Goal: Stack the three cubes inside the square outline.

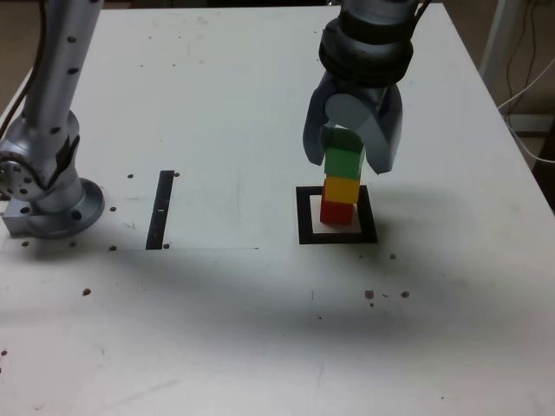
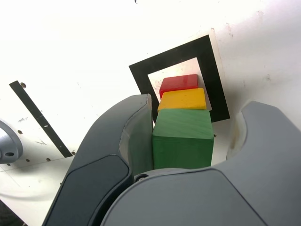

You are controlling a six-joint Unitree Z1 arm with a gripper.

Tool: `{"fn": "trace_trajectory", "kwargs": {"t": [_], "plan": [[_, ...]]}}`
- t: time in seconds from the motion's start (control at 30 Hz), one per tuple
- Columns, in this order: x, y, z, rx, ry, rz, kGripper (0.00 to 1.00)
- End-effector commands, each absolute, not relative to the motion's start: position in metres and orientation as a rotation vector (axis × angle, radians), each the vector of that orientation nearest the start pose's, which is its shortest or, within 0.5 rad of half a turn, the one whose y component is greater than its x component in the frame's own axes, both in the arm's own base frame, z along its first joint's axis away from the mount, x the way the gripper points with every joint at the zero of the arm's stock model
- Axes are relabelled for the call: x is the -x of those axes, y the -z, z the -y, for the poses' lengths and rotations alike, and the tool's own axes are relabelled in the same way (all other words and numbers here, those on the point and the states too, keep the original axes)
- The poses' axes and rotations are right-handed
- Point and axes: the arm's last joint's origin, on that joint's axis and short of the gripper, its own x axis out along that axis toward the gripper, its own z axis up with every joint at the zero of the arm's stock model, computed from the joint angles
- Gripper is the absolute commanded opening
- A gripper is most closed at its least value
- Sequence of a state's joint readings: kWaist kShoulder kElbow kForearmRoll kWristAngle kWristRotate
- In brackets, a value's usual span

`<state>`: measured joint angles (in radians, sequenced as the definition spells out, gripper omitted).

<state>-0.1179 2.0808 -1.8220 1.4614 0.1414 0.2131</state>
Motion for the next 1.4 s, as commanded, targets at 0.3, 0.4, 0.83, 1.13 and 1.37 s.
{"fn": "trace_trajectory", "kwargs": {"t": [0.3,0.4,0.83,1.13,1.37], "plan": [[-0.351,-0.318,0.034,-0.368,0.152,-1.658,1.00],[-0.338,-0.328,0.033,-0.366,0.149,-1.641,1.00],[-0.258,-0.364,0.025,-0.338,0.169,-1.577,1.00],[-0.224,-0.343,0.017,-0.312,0.160,-1.684,1.00],[-0.191,-0.320,0.012,-0.277,0.121,-1.771,1.00]]}}
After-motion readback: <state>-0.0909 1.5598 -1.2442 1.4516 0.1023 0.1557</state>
